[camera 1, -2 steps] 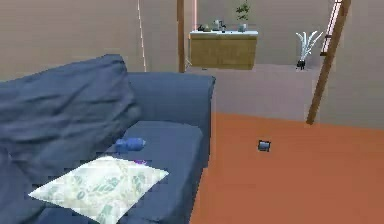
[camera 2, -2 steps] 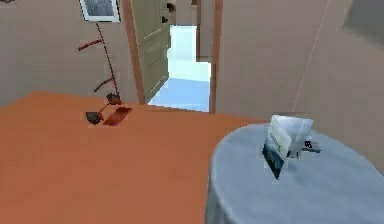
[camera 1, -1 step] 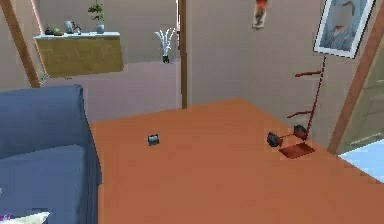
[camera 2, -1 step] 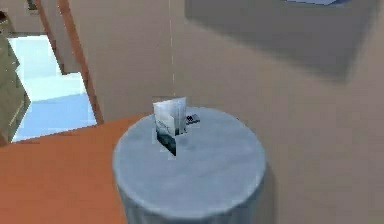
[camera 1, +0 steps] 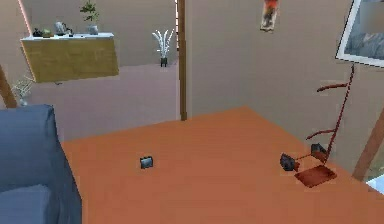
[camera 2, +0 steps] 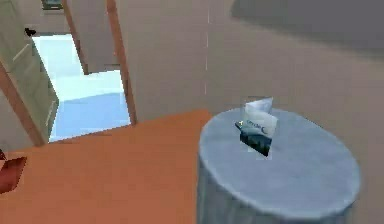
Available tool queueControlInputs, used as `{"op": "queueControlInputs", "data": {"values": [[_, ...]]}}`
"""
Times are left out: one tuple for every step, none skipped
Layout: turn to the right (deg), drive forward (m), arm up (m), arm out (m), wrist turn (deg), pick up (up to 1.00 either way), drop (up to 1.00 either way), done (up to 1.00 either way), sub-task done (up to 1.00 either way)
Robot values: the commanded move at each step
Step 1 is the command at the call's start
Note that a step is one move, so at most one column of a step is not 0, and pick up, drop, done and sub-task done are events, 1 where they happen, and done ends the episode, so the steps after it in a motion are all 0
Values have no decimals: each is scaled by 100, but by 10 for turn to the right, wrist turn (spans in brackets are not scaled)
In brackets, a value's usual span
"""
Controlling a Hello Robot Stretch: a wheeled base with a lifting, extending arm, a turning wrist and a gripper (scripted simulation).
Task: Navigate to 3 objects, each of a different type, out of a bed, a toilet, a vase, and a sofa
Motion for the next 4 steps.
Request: {"op": "queueControlInputs", "data": {"values": [[0, 100, 0, 0, 0, 0, 0, 0, 0], [0, 55, 0, 0, 0, 0, 0, 0, 0], [-240, 0, 0, 0, 0, 0, 0, 0, 0], [-30, 0, 0, 0, 0, 0, 0, 0, 0]]}}
